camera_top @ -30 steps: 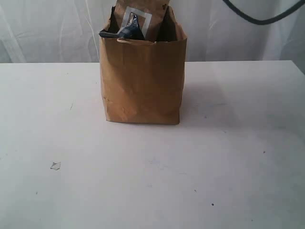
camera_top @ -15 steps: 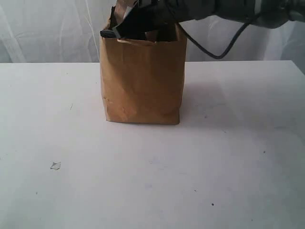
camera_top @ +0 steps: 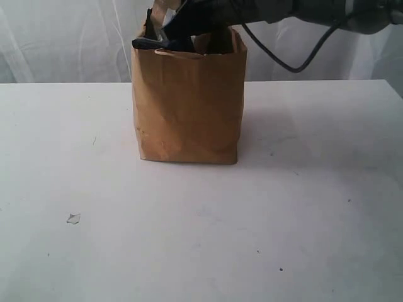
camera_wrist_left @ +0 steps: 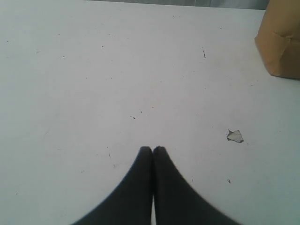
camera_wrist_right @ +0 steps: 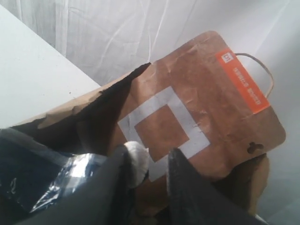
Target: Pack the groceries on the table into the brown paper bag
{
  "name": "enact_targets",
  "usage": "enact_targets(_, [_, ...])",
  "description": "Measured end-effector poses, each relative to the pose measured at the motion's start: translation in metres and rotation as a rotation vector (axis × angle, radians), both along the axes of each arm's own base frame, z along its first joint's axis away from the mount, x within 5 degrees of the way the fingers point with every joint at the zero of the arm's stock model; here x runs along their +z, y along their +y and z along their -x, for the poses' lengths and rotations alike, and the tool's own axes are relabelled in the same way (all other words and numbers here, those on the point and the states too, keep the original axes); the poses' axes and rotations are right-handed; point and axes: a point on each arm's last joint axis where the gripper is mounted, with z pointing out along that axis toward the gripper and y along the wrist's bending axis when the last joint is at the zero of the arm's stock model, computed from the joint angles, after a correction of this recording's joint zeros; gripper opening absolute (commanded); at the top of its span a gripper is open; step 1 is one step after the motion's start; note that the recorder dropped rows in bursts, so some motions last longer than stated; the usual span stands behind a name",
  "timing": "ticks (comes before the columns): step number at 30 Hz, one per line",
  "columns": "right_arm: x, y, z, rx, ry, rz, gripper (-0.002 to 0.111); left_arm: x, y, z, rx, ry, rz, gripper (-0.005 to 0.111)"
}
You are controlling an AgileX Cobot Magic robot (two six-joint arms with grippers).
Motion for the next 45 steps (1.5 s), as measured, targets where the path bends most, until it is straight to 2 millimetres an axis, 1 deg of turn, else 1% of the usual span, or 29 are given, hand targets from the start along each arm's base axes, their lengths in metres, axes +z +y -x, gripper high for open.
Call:
enact_targets(4, [0.005, -0.005, 0.000, -0.009, -0.012, -0.002, 0.031, 0.000, 0.000, 0.000, 0.000, 0.000, 0.000, 0.000])
enact_targets(10, [0.024, -0.011, 0.008, -0.011, -0.054, -0.017, 0.031, 0.000, 0.000, 0.000, 0.000, 0.000, 0.000, 0.000])
enact_targets(12, [0.026, -0.015, 0.007, -0.021, -0.058, -0.019, 0.031, 0.000, 0.000, 0.000, 0.000, 0.000, 0.000, 0.000])
enact_targets(19, [0.019, -0.019, 0.007, -0.025, 0.003, 0.019, 0.031, 0.000, 0.000, 0.000, 0.000, 0.000, -0.002, 0.000])
enact_targets(25, [0.018, -0.020, 0.007, -0.026, 0.018, 0.027, 0.031, 0.000, 0.000, 0.000, 0.000, 0.000, -0.002, 0.000])
enact_targets(28, [0.017, -0.020, 0.008, -0.038, 0.055, 0.013, 0.024, 0.000, 0.000, 0.000, 0.000, 0.000, -0.002, 0.000])
enact_targets(30, [0.017, -0.022, 0.011, -0.048, 0.095, 0.007, 0.016, 0.000, 0.000, 0.000, 0.000, 0.000, -0.002, 0.000])
enact_targets(33, [0.014, -0.027, 0.016, -0.057, 0.148, 0.068, 0.001, 0.000, 0.000, 0.000, 0.000, 0.000, -0.002, 0.000])
enact_targets(38, [0.009, -0.042, 0.023, -0.098, 0.214, 0.282, 0.000, 0.000, 0.000, 0.000, 0.000, 0.000, -0.002, 0.000])
enact_targets(40, [0.013, -0.052, 0.025, -0.158, 0.217, 0.341, 0.000, 0.000, 0.000, 0.000, 0.000, 0.000, -0.002, 0.000])
enact_targets(42, [0.021, -0.064, 0.025, -0.247, 0.209, 0.320, 0.000, 0.000, 0.000, 0.000, 0.000, 0.000, -0.002, 0.000])
enact_targets(44, [0.029, -0.081, 0.022, -0.349, 0.199, 0.254, 0.000, 0.000, 0.000, 0.000, 0.000, 0.000, -0.002, 0.000])
enact_targets(45, [0.034, -0.095, 0.019, -0.423, 0.199, 0.191, 0.000, 0.000, 0.000, 0.000, 0.000, 0.000, -0.002, 0.000])
